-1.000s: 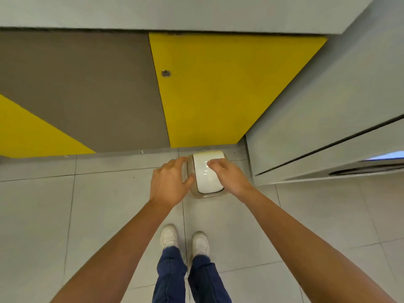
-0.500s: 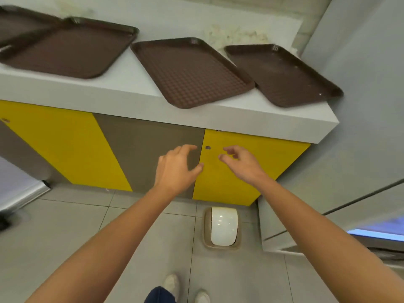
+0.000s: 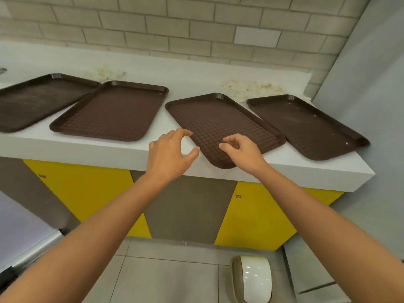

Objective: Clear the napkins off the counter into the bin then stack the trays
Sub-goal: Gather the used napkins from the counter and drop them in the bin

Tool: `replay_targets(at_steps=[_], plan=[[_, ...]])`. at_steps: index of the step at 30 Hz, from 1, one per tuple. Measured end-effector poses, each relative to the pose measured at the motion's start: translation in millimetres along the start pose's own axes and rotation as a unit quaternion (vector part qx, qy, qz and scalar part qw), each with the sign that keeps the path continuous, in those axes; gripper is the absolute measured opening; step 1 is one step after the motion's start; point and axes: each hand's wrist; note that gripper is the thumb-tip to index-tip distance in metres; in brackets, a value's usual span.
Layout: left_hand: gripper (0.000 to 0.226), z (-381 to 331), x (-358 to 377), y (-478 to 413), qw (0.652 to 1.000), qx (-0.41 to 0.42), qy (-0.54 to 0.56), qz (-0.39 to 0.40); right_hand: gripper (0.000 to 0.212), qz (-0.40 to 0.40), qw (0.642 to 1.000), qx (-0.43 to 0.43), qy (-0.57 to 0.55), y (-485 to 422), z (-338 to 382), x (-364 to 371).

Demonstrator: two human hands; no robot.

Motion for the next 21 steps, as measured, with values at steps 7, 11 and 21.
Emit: replay_targets(at_steps=[7,11,21], plan=[[0.048,33.0,-15.1,-72.9,1.000,-0.008,-0.018,0.002,0.039,0.015,1.000,-0.025,0.009,-70.3,18.0,30.8],[0.050,53.6,-11.2,-126.3,1.000,-0.008,-0.019,0.000,0.038,0.014,1.000,-0.026,0.011,-129.4,20.5,49.9],[0.049,101.4,-4.6,-270.8,0.997,-0.067,-0.023,-0.008,0.038,0.052,0.998,-0.041,-0.001,-286.0,15.7,104.8]])
Point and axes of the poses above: each hand's wrist, its own y-axis away from the middle knuckle, its own x-axis out of the palm, z = x × y, and after that the axes turned 13 degrees about -x, right-handed
